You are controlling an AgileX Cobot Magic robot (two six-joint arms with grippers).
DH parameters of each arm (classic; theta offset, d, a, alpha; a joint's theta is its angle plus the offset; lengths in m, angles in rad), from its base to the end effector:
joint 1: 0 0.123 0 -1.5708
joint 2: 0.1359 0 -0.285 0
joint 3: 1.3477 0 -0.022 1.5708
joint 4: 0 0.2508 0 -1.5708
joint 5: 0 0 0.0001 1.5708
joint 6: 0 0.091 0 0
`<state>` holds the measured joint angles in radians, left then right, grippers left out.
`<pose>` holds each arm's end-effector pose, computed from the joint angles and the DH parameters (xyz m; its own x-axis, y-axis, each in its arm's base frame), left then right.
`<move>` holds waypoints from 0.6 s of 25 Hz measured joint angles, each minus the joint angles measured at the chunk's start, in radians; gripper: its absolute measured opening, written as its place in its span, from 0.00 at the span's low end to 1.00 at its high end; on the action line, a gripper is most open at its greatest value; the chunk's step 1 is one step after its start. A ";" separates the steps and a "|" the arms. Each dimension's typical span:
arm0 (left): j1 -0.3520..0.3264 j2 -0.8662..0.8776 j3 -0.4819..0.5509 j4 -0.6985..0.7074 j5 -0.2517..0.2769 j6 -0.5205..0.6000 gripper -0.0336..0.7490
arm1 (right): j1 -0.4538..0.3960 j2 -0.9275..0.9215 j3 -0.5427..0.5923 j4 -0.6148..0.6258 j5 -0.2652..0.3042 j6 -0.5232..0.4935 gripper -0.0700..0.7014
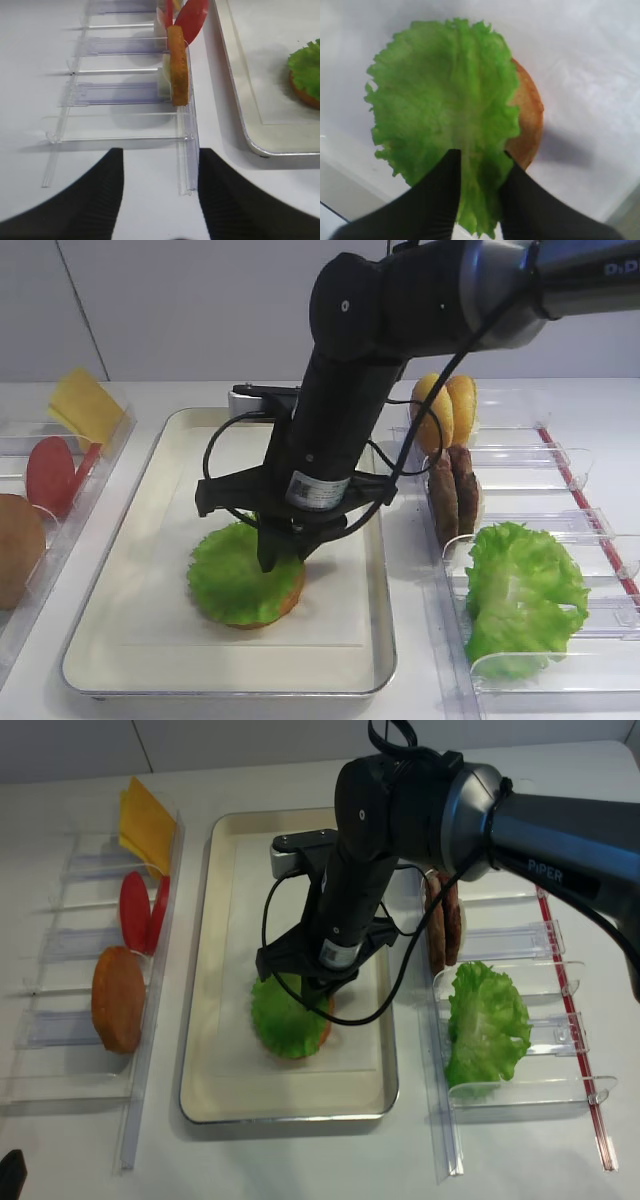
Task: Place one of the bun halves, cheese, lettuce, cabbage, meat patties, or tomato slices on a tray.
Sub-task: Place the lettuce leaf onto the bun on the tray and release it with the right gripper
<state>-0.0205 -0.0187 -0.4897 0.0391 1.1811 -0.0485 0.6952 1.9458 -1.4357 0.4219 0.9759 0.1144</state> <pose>-0.0120 0.0035 0.2649 -0.5516 -0.0223 -0.8338 -0.0282 0.9996 -0.0081 0.2838 0.2769 0.2051 -0.9343 -0.3468 -0.0829 -0.3510 0.8534 0.3854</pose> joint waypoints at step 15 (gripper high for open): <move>0.000 0.000 0.000 0.000 0.000 0.000 0.46 | 0.000 0.000 -0.201 -0.215 0.231 0.093 0.72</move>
<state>-0.0205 -0.0187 -0.4897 0.0391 1.1811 -0.0485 0.6952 1.9458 -1.6371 0.2068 1.2070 0.2069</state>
